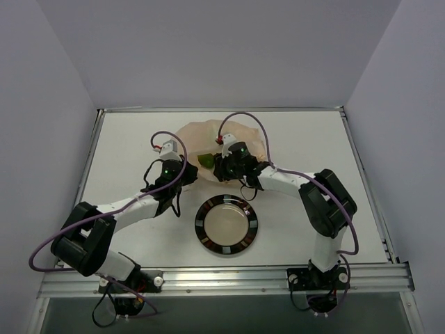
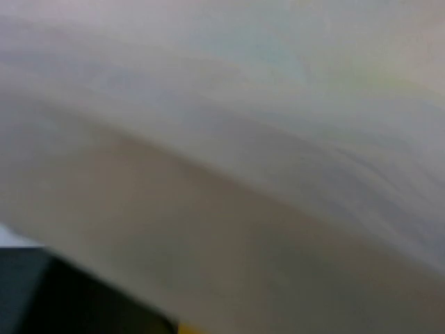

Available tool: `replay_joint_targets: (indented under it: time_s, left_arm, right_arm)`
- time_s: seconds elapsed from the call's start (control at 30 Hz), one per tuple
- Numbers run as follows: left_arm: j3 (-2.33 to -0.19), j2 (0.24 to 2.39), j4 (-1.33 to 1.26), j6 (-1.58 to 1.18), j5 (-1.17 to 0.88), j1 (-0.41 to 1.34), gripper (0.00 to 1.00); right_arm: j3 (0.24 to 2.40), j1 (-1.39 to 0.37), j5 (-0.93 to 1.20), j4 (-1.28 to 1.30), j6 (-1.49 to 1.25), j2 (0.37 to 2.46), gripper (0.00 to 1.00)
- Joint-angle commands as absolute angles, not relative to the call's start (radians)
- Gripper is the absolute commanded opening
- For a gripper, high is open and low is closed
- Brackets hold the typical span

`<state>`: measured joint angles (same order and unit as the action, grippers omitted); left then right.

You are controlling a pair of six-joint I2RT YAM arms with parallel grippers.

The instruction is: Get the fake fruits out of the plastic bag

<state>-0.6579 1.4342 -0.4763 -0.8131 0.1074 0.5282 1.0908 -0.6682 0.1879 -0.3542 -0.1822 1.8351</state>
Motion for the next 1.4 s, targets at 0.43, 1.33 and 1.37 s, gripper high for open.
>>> replay_joint_targets:
  time_s: [0.43, 1.33, 1.37]
  left_arm:
    - [-0.687, 1.402, -0.471, -0.813, 0.149, 0.526, 0.03]
    - [-0.744, 1.397, -0.46, -0.781, 0.25, 0.518, 0.02]
    - [-0.749, 1.397, -0.459, -0.778, 0.259, 0.517, 0.02]
  right_arm:
    - [1.457, -0.673, 0.189, -0.45, -0.106, 2.098, 0.78]
    - [1.229, -0.683, 0.187, -0.462, -0.276, 1.824, 0.24]
    - [1.214, -0.683, 0.192, -0.457, -0.285, 1.81, 0.24]
